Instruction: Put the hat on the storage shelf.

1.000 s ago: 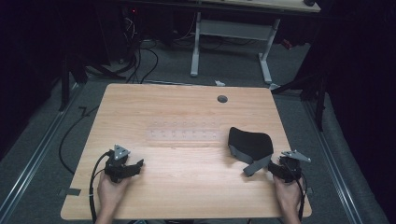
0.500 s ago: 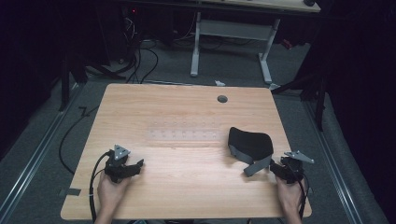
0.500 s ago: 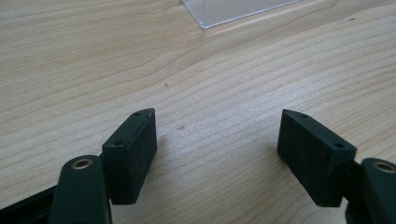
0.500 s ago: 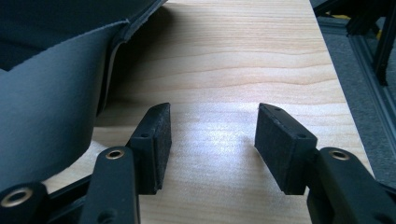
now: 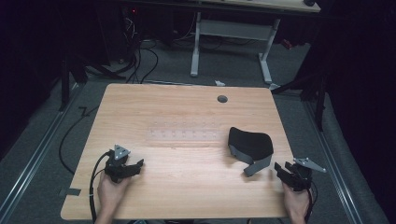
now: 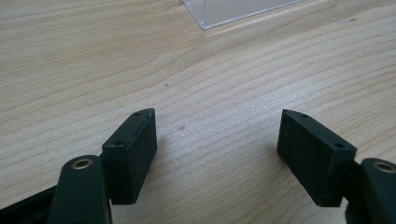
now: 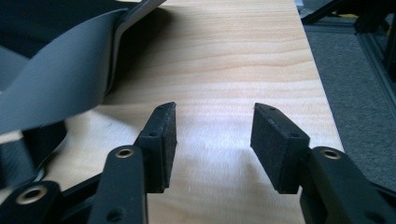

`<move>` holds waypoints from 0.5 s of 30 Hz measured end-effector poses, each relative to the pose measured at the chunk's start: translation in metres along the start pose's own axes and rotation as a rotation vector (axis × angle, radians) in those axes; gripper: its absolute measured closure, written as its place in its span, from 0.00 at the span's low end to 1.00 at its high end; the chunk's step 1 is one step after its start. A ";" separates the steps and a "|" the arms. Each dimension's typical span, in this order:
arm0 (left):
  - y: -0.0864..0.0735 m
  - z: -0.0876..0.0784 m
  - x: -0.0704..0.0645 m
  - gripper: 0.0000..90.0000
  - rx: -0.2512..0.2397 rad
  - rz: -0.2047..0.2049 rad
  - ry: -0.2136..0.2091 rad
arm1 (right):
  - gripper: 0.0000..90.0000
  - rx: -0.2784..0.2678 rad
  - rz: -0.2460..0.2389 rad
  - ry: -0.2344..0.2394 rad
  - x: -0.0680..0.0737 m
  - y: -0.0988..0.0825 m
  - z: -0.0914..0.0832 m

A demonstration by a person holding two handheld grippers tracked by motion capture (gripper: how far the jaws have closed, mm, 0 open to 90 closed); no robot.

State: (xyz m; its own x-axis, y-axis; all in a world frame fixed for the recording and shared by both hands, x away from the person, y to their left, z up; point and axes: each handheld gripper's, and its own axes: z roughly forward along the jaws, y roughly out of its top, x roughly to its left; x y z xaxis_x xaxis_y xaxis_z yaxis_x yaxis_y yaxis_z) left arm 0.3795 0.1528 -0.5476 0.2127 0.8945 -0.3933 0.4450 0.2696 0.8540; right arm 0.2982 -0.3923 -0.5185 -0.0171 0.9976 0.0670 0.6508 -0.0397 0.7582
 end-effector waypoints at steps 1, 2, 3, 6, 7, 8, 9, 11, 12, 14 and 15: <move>0.000 0.000 0.000 0.32 -0.001 -0.001 0.000 | 0.58 0.002 0.006 0.012 -0.001 -0.001 -0.003; 0.000 0.000 0.000 0.32 0.000 0.000 0.000 | 0.59 0.004 0.011 0.022 -0.002 -0.003 -0.006; 0.000 0.000 0.000 0.32 -0.001 -0.001 0.001 | 0.59 0.004 0.019 0.029 -0.003 -0.004 -0.009; 0.000 0.000 0.000 0.32 -0.002 -0.002 0.001 | 0.59 0.001 0.025 0.050 -0.003 -0.011 -0.018; 0.000 0.000 0.000 0.32 -0.002 -0.002 0.001 | 0.59 -0.001 0.024 0.053 -0.002 -0.012 -0.021; 0.000 0.000 0.000 0.32 -0.002 -0.002 0.001 | 0.59 -0.005 0.018 0.055 -0.001 -0.013 -0.024; 0.000 0.000 0.000 0.32 -0.002 -0.002 0.001 | 0.59 -0.005 0.018 0.055 -0.001 -0.013 -0.024; 0.000 0.000 0.000 0.32 -0.002 -0.002 0.001 | 0.59 -0.027 0.006 0.079 0.005 -0.016 -0.032; 0.000 0.000 0.000 0.32 -0.002 -0.002 0.001 | 0.59 -0.032 0.003 0.088 0.006 -0.016 -0.034; 0.000 0.000 0.000 0.32 -0.002 -0.002 0.002 | 0.59 -0.042 -0.005 0.110 0.011 -0.015 -0.037; 0.000 0.000 0.000 0.32 -0.003 -0.002 0.002 | 0.58 -0.047 -0.014 0.118 0.013 -0.014 -0.038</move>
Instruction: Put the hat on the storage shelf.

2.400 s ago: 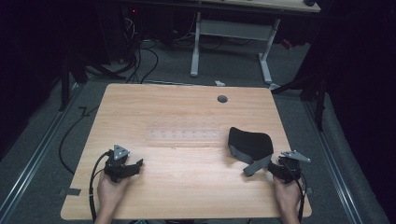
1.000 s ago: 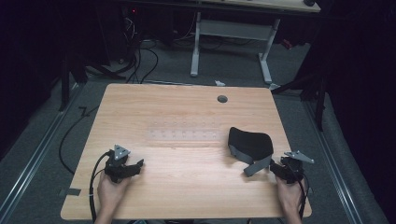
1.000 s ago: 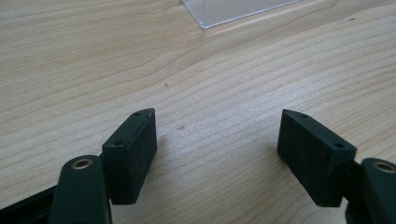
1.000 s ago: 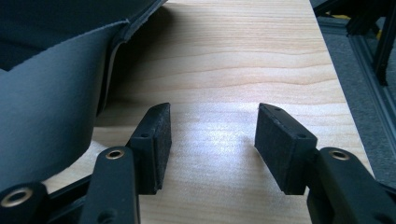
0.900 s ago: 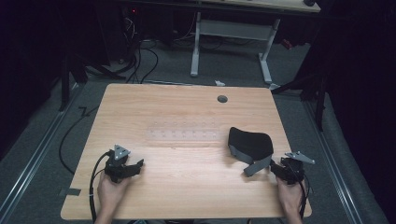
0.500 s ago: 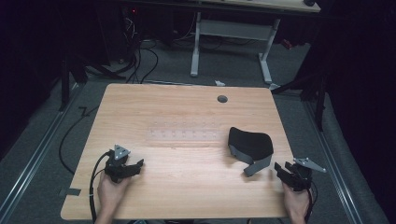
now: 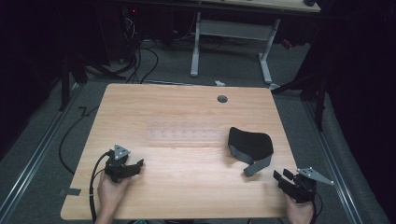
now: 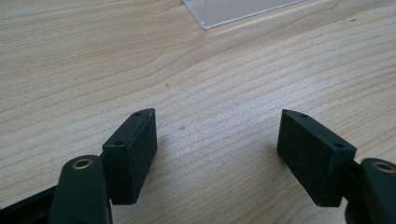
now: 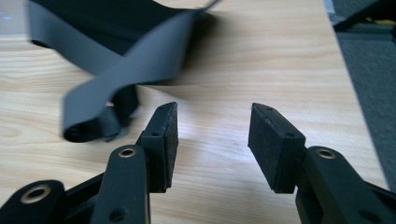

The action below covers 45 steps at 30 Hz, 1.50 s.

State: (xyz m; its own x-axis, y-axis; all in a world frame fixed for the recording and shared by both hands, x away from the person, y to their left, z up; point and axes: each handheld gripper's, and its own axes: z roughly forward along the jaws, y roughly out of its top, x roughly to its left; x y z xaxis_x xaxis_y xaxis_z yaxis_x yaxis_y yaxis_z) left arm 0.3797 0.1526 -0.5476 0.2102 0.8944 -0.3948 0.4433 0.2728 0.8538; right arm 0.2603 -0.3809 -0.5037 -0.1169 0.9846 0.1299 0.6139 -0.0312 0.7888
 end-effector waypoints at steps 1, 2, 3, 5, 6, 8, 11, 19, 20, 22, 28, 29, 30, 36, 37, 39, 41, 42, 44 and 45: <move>0.000 0.000 0.000 0.32 0.000 0.000 0.000 | 0.58 -0.004 -0.008 0.011 0.002 0.001 0.000; 0.000 0.000 0.000 0.32 0.000 0.000 0.000 | 0.58 -0.007 -0.011 0.022 0.004 0.002 -0.001; 0.000 0.000 0.000 0.32 0.000 0.000 0.000 | 0.56 -0.010 -0.010 0.035 0.005 0.004 0.000; 0.000 0.000 0.000 0.32 0.000 0.000 0.000 | 0.53 -0.015 -0.012 0.051 0.008 0.007 0.000; 0.000 0.000 0.000 0.32 0.001 0.001 0.000 | 0.52 -0.020 -0.019 0.054 0.010 0.009 0.001; 0.000 0.000 0.000 0.32 0.000 0.000 0.000 | 0.50 -0.023 -0.031 0.059 0.014 0.012 0.003; 0.000 0.000 0.000 0.32 0.000 0.000 0.000 | 0.48 -0.028 -0.034 0.065 0.016 0.019 0.007; 0.000 0.000 0.000 0.32 0.000 0.000 0.000 | 0.46 -0.021 -0.010 0.094 0.017 0.037 0.023; 0.000 0.000 0.000 0.32 0.000 0.000 0.000 | 0.46 -0.023 -0.013 0.093 0.017 0.039 0.026; 0.000 0.000 0.000 0.32 0.000 0.000 0.000 | 0.46 -0.013 0.001 0.086 0.015 0.042 0.031; 0.000 0.000 0.000 0.32 0.000 0.000 0.000 | 0.46 0.006 0.035 0.061 0.009 0.043 0.044; 0.000 0.000 0.000 0.32 0.000 0.000 0.000 | 0.47 0.009 0.037 0.060 0.008 0.043 0.045; 0.000 0.000 0.000 0.32 0.000 0.000 0.000 | 0.47 0.014 0.043 0.060 0.008 0.043 0.047; 0.000 0.000 0.000 0.32 0.000 0.000 0.000 | 0.50 0.029 0.054 0.053 0.005 0.044 0.056; 0.000 0.000 0.000 0.32 0.000 -0.002 -0.001 | 0.51 0.026 0.045 0.048 0.005 0.044 0.058; 0.000 0.000 0.000 0.32 0.000 0.000 0.000 | 0.54 0.032 0.051 0.051 0.007 0.044 0.063; 0.000 0.000 0.000 0.32 0.000 0.000 0.000 | 0.56 0.032 0.052 0.061 0.007 0.044 0.066; 0.000 0.000 0.000 0.32 0.000 0.000 0.000 | 0.57 0.032 0.056 0.062 0.008 0.044 0.067; 0.000 0.000 0.000 0.32 0.000 0.000 0.000 | 0.59 0.031 0.060 0.065 0.007 0.044 0.069; 0.000 0.000 0.000 0.32 0.000 0.000 0.000 | 0.60 0.033 0.060 0.066 0.007 0.044 0.071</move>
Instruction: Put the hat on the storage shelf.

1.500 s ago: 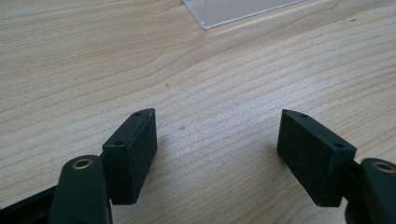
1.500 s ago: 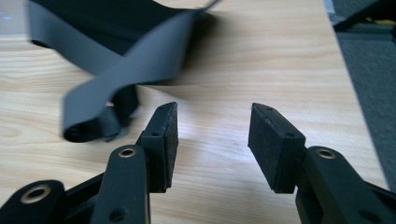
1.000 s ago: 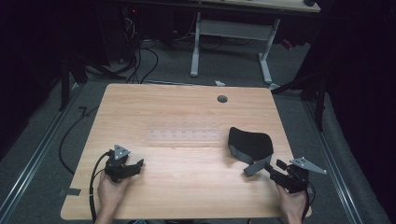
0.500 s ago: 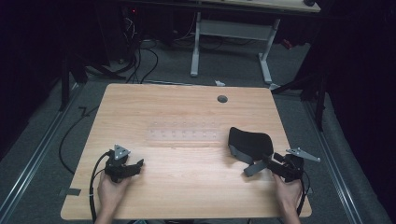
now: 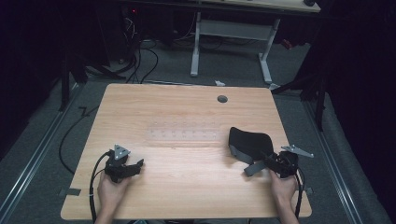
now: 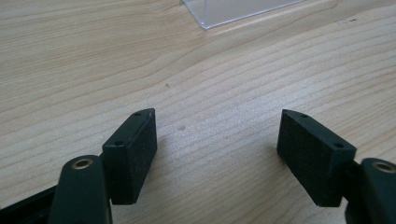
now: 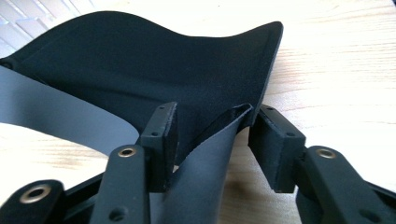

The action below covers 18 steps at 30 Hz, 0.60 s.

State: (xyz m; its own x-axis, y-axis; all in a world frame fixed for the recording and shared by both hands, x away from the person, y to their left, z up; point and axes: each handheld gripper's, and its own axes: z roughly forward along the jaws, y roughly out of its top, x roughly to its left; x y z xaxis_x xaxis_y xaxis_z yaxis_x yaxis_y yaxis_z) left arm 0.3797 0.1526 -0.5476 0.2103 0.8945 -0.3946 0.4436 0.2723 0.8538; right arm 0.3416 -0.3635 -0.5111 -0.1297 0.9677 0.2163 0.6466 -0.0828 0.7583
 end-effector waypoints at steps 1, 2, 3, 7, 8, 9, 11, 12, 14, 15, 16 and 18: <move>0.000 0.000 0.000 0.32 0.001 0.001 0.000 | 0.61 0.001 0.005 0.001 0.000 0.000 0.001; 0.000 0.000 0.000 0.32 0.000 -0.001 0.000 | 0.63 0.001 0.007 0.001 -0.001 0.000 0.003; 0.000 0.000 0.000 0.32 0.000 0.000 0.000 | 0.65 0.000 0.006 0.004 -0.001 0.000 0.004; 0.000 0.000 0.000 0.32 0.000 0.000 0.000 | 0.73 -0.005 0.005 0.012 -0.001 0.000 0.006; 0.000 0.000 0.000 0.32 0.000 0.000 0.000 | 0.76 -0.004 0.003 0.015 -0.001 0.000 0.006; 0.000 0.000 0.000 0.32 0.000 0.000 0.000 | 0.78 -0.003 0.000 0.019 -0.001 -0.001 0.006; 0.000 0.000 0.000 0.32 0.002 0.001 0.000 | 0.82 0.001 0.002 0.027 0.000 -0.001 0.007; 0.000 0.000 0.000 0.32 0.001 0.001 0.000 | 0.84 -0.006 -0.002 0.032 0.000 -0.001 0.007; 0.000 0.000 0.000 0.32 0.001 0.001 0.000 | 0.87 -0.021 -0.003 0.052 -0.001 -0.001 0.006; 0.000 0.000 0.000 0.32 0.001 0.001 0.000 | 0.89 -0.027 0.005 0.061 -0.001 -0.001 0.006; 0.000 0.000 0.000 0.32 0.001 0.001 0.000 | 0.90 -0.031 0.014 0.067 -0.001 -0.001 0.006; 0.000 0.000 0.000 0.32 0.001 0.002 0.000 | 0.92 -0.036 0.016 0.080 0.000 -0.001 0.005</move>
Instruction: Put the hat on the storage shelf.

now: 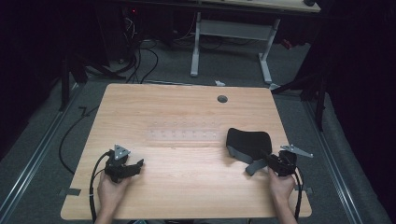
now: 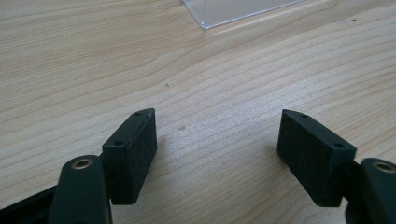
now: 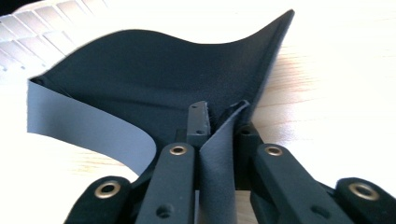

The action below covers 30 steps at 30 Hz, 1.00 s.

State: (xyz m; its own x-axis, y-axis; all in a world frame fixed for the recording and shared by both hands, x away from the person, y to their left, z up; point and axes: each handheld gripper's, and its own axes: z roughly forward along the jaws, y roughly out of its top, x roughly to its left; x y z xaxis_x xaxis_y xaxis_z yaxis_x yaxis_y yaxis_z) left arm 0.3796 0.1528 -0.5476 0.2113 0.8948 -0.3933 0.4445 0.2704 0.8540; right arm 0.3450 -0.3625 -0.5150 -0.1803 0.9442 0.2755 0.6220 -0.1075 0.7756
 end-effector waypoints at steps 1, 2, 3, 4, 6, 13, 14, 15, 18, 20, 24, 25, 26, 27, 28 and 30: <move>0.000 0.000 0.000 0.32 0.000 0.000 0.000 | 0.93 -0.001 -0.001 0.004 0.000 0.000 0.000; 0.000 0.000 0.000 0.32 0.000 -0.001 0.000 | 0.93 -0.005 0.002 0.008 0.000 0.000 0.000; 0.000 0.000 0.000 0.32 0.000 -0.001 0.000 | 0.93 -0.005 0.002 0.008 0.000 0.000 0.000; 0.000 0.000 0.000 0.32 0.000 0.000 0.000 | 0.94 -0.017 -0.002 0.010 0.001 0.000 -0.002; 0.000 0.000 0.000 0.32 0.000 0.000 0.000 | 0.95 -0.027 -0.018 0.006 0.002 0.000 -0.003; 0.000 0.000 0.000 0.32 0.001 0.001 0.001 | 0.95 -0.035 -0.011 0.020 0.001 0.002 -0.006; 0.000 0.000 0.000 0.32 0.001 0.000 0.001 | 0.96 -0.036 -0.010 0.023 0.001 0.002 -0.007; 0.000 0.000 0.000 0.32 0.000 -0.002 0.001 | 0.96 -0.037 -0.011 0.024 0.001 0.003 -0.008; 0.000 0.000 0.000 0.32 0.000 -0.002 -0.001 | 0.96 -0.037 -0.005 0.032 -0.001 0.004 -0.011; 0.000 0.000 0.000 0.32 0.001 -0.001 0.000 | 0.96 -0.038 -0.003 0.031 -0.002 0.004 -0.014; 0.000 0.000 0.000 0.32 0.000 -0.003 -0.001 | 0.96 -0.039 -0.002 0.034 -0.004 0.005 -0.020; 0.000 0.000 0.000 0.32 0.000 -0.003 0.000 | 0.96 -0.040 0.000 0.036 -0.004 0.005 -0.021; 0.000 0.000 0.000 0.32 0.000 -0.003 -0.001 | 0.96 -0.041 0.002 0.037 -0.004 0.005 -0.023; 0.000 0.000 0.000 0.32 0.000 -0.003 -0.001 | 0.96 -0.041 0.002 0.038 -0.004 0.005 -0.025; 0.000 0.000 0.000 0.32 0.000 -0.003 -0.001 | 0.96 -0.045 -0.004 0.038 -0.004 0.006 -0.026; 0.000 0.000 0.000 0.32 -0.001 -0.004 -0.002 | 0.96 -0.043 -0.010 0.039 -0.003 0.007 -0.029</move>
State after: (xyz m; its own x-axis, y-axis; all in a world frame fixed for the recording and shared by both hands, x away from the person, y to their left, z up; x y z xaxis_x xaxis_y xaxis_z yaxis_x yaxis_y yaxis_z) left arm 0.3800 0.1526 -0.5475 0.2108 0.8931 -0.3974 0.4446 0.2744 0.8526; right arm 0.3280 -0.3749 -0.4942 -0.2167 0.9324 0.2893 0.5872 -0.1122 0.8016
